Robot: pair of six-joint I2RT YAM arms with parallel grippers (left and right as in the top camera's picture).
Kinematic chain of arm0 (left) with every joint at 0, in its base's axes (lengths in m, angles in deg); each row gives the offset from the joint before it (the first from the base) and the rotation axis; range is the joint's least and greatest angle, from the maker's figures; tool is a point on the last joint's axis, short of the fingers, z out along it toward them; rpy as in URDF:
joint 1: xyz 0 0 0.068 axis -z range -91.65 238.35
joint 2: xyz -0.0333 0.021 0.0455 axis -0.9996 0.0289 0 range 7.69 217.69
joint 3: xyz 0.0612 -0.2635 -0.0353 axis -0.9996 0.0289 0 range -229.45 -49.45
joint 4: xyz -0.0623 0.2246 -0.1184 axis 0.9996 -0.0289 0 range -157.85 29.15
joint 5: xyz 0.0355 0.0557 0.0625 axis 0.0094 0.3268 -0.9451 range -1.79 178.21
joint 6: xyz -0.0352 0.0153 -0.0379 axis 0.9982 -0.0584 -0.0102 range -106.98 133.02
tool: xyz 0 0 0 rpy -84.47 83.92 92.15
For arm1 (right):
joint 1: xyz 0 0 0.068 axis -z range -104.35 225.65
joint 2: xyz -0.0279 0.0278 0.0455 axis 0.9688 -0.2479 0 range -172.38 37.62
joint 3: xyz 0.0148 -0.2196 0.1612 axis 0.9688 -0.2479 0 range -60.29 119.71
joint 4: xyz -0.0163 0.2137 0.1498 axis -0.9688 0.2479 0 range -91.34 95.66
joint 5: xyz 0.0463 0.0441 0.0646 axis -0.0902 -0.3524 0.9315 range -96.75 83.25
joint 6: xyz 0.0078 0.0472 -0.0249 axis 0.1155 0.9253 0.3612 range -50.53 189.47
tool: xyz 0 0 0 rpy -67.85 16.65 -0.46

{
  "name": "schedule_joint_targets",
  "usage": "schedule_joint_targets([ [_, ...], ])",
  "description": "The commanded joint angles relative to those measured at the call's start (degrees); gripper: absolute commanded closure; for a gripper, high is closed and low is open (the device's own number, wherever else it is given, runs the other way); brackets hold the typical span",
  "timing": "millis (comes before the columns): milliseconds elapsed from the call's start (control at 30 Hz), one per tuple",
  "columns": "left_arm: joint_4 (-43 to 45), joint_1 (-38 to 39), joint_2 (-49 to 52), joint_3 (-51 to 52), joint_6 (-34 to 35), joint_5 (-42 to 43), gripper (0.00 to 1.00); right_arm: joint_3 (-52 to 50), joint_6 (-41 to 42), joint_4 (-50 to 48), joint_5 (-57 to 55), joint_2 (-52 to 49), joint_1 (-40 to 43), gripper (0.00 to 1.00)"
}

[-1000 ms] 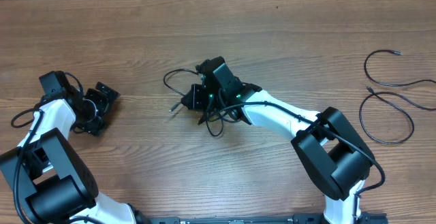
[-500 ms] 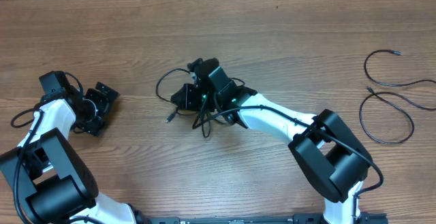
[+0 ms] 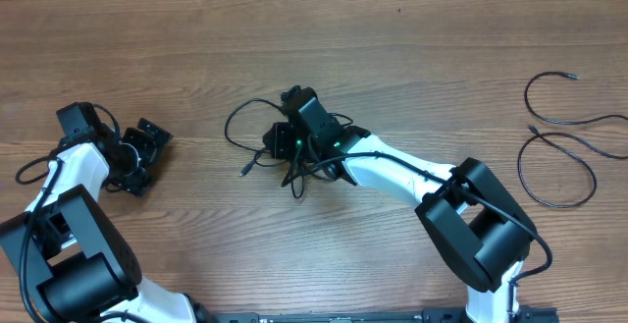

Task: Untangle cables
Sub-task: 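Grasp a cable in the pile with the right gripper and shift it left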

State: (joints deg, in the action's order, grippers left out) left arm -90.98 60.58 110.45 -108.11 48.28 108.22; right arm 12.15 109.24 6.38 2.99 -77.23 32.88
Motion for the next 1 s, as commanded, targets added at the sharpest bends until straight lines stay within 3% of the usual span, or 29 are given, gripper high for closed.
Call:
schedule_joint_targets([
  [0, -0.02, -0.33, 1.57, 1.33, -0.55, -4.13, 0.0, -0.17, -0.79, 1.51, -8.2, -0.2, 0.13, 0.81],
  [600, 0.0, -0.33, 1.57, 1.33, -0.55, -4.13, 0.0, -0.17, -0.66, 11.23, -14.84, -1.07, 0.13, 0.79],
  [833, 0.0, -0.33, 1.57, 1.33, -0.55, -4.13, 0.0, -0.17, -0.63, 10.19, -13.2, -1.55, 0.07, 0.67],
  [967, 3.37, -0.33, 1.57, 1.33, -0.33, -4.11, 0.0, -0.17, -0.9, 7.54, -8.41, -1.55, 0.07, 0.66],
])
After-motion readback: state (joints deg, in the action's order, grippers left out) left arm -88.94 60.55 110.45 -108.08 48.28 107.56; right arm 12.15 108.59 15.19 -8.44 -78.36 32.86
